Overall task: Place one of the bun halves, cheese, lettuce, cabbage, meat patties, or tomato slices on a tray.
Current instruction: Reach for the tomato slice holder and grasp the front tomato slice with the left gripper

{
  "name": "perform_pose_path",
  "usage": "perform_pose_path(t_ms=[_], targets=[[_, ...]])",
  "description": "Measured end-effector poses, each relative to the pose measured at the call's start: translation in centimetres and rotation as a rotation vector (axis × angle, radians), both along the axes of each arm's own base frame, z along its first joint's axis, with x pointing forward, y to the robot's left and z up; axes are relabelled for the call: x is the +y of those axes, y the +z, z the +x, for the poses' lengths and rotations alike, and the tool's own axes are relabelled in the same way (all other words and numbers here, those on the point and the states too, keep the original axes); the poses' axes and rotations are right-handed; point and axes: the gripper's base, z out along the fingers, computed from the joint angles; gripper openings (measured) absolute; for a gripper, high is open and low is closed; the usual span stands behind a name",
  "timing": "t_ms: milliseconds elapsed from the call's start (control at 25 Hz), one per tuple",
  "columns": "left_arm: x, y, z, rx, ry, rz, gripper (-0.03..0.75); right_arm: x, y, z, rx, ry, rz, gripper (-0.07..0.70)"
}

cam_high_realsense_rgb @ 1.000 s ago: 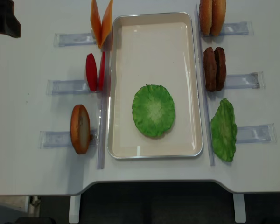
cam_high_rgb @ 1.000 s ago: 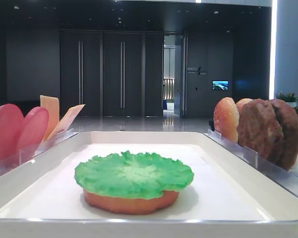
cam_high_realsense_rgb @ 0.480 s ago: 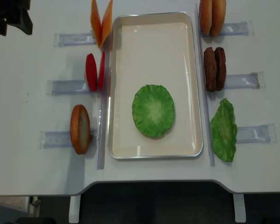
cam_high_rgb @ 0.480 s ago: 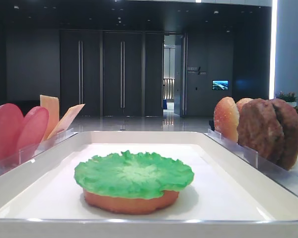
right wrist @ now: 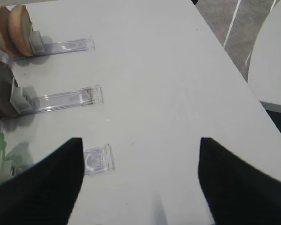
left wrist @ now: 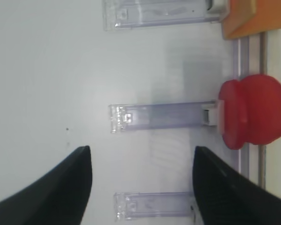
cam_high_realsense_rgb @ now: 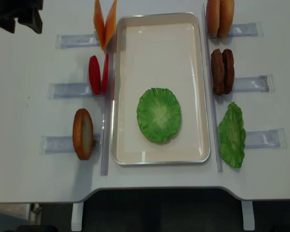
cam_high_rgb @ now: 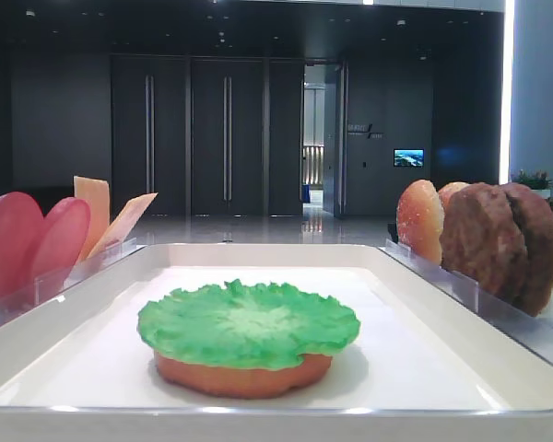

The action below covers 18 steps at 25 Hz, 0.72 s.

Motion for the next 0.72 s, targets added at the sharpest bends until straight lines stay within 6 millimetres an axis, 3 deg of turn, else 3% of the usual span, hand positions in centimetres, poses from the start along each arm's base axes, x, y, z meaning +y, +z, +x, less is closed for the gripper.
perform_pose_path(t_ms=[480,720], targets=[[-7.6,-2.3,0.4,-0.004,-0.039,-0.032,0.517,0.0,0.0,0.0,0.0,0.0,0.0,0.489],[-10.2,-3.9,0.5,0.018,-0.052,-0.027,0.517,0.0,0.0,0.0,0.0,0.0,0.0,0.489]])
